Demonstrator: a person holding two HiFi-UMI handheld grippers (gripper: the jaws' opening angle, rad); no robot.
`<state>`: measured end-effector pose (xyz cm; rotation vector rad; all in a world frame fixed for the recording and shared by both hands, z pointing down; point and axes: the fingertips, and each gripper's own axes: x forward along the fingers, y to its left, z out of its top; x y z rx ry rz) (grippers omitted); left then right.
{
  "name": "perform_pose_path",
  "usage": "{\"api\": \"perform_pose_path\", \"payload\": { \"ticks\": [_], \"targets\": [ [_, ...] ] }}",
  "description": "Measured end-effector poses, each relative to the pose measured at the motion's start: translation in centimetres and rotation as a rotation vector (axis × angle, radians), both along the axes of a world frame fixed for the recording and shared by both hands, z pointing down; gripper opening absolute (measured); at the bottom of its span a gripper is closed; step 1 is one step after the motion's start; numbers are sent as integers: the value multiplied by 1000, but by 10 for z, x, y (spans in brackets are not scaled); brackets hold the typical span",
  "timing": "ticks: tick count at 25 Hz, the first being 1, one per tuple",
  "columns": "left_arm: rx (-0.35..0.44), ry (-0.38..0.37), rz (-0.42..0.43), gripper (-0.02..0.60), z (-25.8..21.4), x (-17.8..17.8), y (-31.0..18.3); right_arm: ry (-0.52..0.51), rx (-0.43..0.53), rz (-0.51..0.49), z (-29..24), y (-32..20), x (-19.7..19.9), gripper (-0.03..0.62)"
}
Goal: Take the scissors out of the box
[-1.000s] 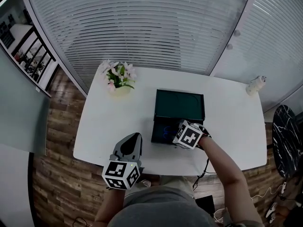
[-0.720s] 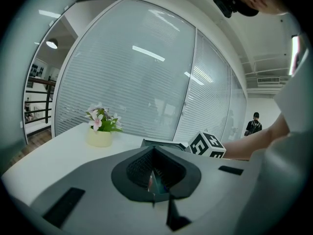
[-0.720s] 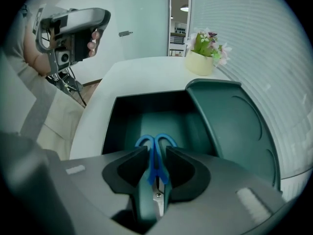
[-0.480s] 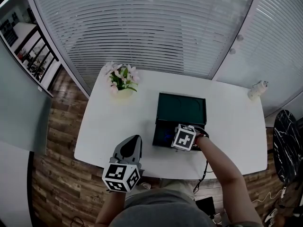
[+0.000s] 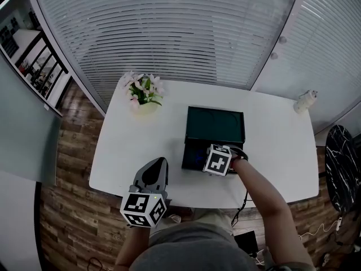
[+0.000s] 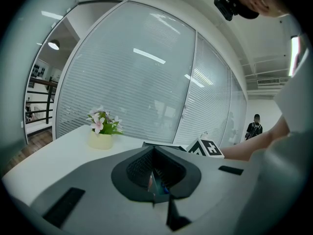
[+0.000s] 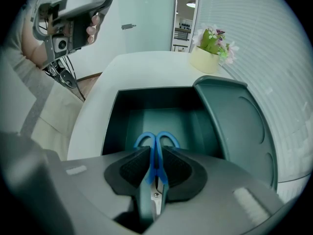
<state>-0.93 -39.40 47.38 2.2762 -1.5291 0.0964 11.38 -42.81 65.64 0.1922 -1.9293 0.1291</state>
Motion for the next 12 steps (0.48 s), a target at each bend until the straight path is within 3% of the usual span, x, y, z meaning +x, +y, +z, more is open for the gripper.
{"api": "perform_pose_path", "payload": {
  "ticks": [12],
  "targets": [
    [10,10,48,6,-8,-4,17,-85,151,100,-35,-3,-1,94]
  ]
}}
